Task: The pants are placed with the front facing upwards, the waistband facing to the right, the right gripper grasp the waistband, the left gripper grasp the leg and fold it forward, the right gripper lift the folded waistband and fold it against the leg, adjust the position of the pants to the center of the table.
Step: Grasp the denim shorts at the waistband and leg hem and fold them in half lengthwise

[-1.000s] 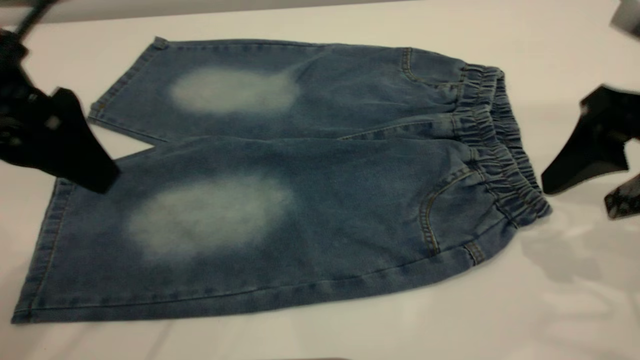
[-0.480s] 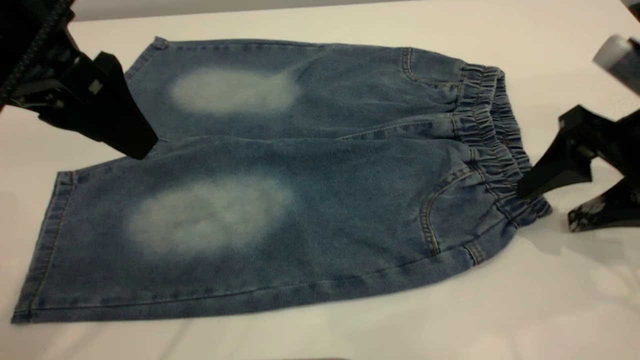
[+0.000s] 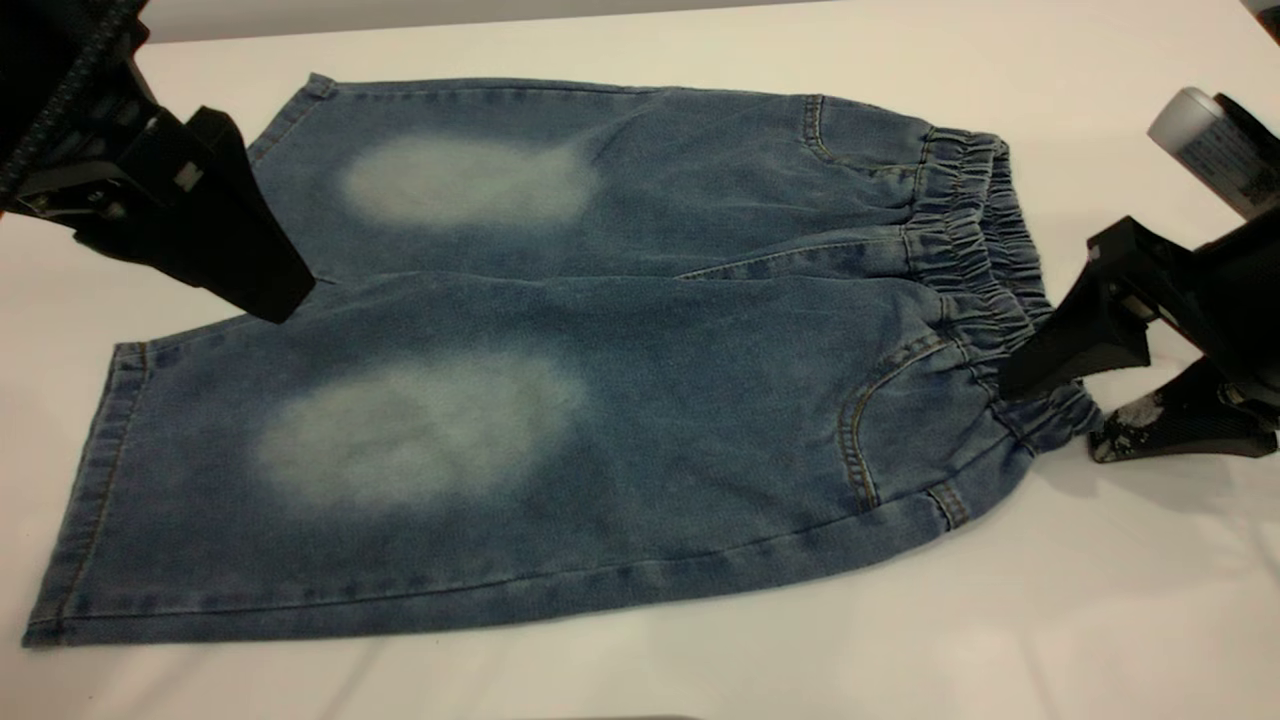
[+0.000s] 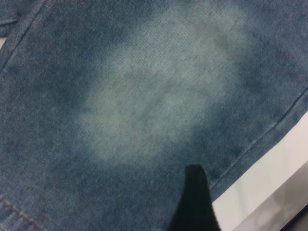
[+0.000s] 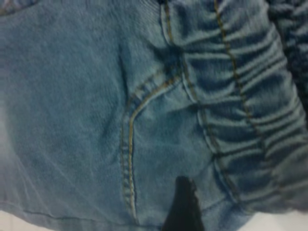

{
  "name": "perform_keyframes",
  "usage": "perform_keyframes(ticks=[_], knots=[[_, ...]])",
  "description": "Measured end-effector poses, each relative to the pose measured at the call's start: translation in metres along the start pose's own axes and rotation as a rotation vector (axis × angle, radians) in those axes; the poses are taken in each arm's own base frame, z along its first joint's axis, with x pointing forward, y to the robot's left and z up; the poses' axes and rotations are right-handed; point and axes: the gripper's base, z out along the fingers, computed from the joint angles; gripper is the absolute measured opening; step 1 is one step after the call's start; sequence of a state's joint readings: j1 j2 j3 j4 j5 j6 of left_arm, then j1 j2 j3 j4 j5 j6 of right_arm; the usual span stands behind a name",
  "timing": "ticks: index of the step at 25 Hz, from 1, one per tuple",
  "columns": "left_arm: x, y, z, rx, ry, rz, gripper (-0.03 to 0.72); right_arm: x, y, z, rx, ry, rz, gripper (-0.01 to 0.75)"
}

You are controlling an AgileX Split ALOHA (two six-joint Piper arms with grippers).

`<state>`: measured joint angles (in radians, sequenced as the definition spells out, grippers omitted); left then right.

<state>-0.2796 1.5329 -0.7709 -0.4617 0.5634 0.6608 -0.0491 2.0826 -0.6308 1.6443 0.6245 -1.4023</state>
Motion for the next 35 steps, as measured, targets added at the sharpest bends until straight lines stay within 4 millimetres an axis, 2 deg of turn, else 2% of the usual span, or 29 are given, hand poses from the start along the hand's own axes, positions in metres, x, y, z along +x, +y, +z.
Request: perform_keyframes(ticks=[6,11,15,17,19,21,23,26,28,35], knots=[[0.0,0.0,0.0,0.005,0.005,0.0,0.515,-0.007,0.006,0.005,-0.089,0.012,-0.027,0.514],[0.001,-0.001,0.0,0.017,0.02,-0.007,0.515,-0.002,0.008,0.012,-0.174,0.059,-0.014,0.511],[0.001,-0.001,0.0,0.017,0.021,-0.009,0.515,-0.004,0.004,0.014,-0.149,0.033,0.006,0.468],[0.001,-0.001,0.0,0.016,0.021,-0.008,0.515,-0.005,0.003,0.015,-0.138,0.018,0.017,0.412],[0.002,-0.001,0.0,0.008,0.027,0.008,0.515,-0.006,0.002,0.015,-0.131,0.014,0.02,0.321],[0.003,0.001,-0.001,-0.009,0.041,0.042,0.515,-0.006,0.002,0.015,-0.131,0.013,0.016,0.174],[0.005,0.004,-0.001,-0.038,0.061,0.091,0.515,-0.006,0.002,0.015,-0.13,0.011,0.009,0.076],[0.008,0.008,-0.001,-0.077,0.094,0.145,0.515,-0.006,0.002,0.015,-0.131,0.009,-0.006,0.039],[0.016,0.01,0.002,-0.1,0.135,0.189,0.515,-0.006,0.002,0.015,-0.134,0.009,-0.011,0.039],[0.069,0.011,0.018,-0.136,0.306,0.349,0.515,-0.006,0.003,0.015,-0.137,0.012,-0.015,0.039]])
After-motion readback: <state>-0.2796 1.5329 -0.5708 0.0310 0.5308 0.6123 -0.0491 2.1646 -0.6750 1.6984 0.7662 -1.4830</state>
